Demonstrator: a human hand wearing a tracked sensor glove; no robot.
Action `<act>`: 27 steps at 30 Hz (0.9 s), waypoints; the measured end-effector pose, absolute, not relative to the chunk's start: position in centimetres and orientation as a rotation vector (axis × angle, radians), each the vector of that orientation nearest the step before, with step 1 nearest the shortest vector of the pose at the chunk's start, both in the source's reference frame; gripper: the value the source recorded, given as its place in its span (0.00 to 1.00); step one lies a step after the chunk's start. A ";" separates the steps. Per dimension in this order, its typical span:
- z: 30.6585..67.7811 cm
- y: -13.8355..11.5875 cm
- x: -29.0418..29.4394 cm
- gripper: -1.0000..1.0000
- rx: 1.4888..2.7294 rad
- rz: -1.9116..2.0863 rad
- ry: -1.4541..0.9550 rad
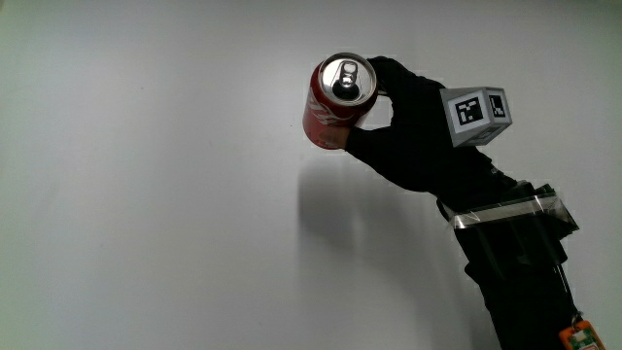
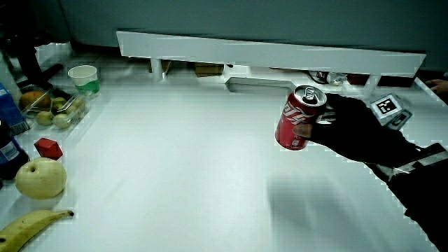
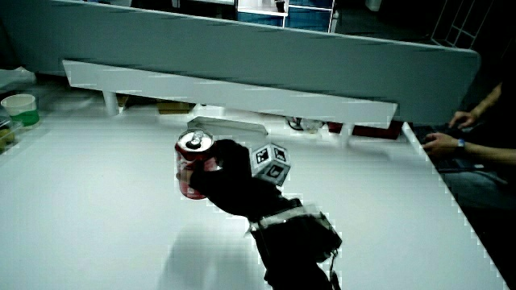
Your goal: Place cola
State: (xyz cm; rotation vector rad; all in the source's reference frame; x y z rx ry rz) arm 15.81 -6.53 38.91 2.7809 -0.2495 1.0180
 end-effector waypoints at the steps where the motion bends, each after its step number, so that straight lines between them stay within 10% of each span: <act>1: 39.3 -6.6 15.9 0.50 2.779 1.003 -0.230; 27: 46.6 -5.5 15.5 0.50 2.655 0.907 -0.094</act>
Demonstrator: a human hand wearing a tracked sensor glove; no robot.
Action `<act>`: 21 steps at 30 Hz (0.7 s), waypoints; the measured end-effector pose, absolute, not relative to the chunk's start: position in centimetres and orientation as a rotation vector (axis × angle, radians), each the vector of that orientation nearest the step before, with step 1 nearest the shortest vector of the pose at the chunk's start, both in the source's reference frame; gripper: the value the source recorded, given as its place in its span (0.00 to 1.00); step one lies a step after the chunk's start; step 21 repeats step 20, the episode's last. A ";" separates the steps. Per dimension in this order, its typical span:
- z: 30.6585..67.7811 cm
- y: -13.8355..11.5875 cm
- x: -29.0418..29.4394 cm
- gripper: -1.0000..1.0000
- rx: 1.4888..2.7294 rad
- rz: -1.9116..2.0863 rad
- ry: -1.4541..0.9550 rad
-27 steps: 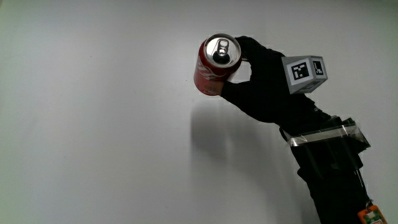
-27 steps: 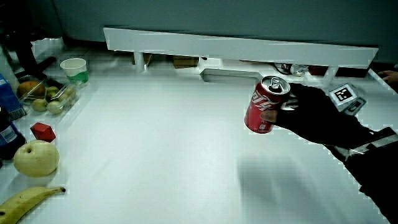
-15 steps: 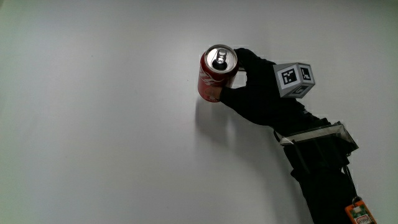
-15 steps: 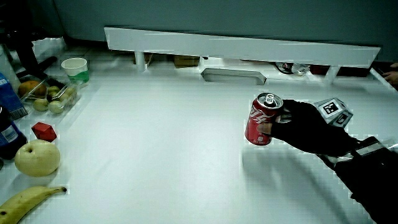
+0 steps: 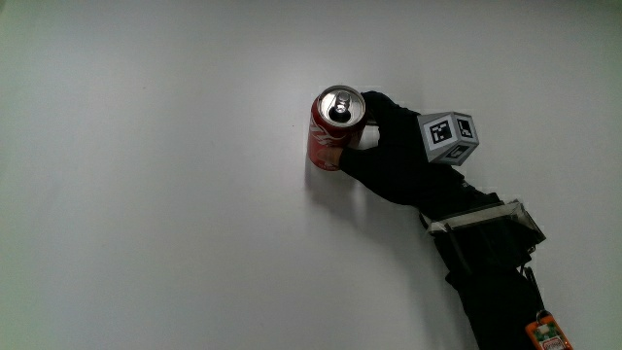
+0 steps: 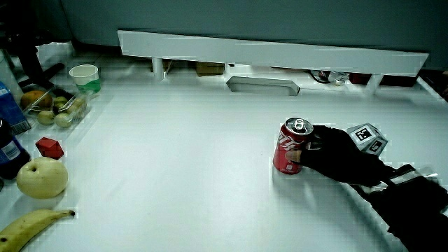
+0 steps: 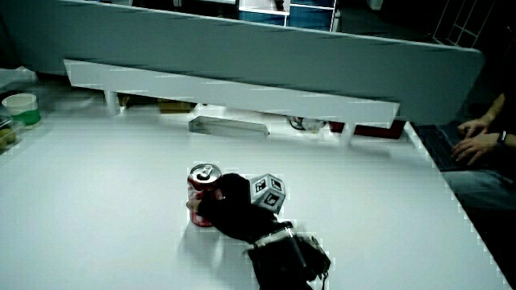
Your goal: Place cola
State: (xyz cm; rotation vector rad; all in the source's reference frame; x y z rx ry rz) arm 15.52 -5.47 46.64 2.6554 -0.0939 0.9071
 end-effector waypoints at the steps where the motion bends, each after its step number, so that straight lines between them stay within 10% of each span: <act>1: 46.9 -5.4 15.5 0.50 2.652 0.899 -0.098; 11: 47.1 -4.8 15.4 0.50 2.635 0.864 -0.108; 21: 46.6 -2.2 16.7 0.00 2.527 0.703 -0.139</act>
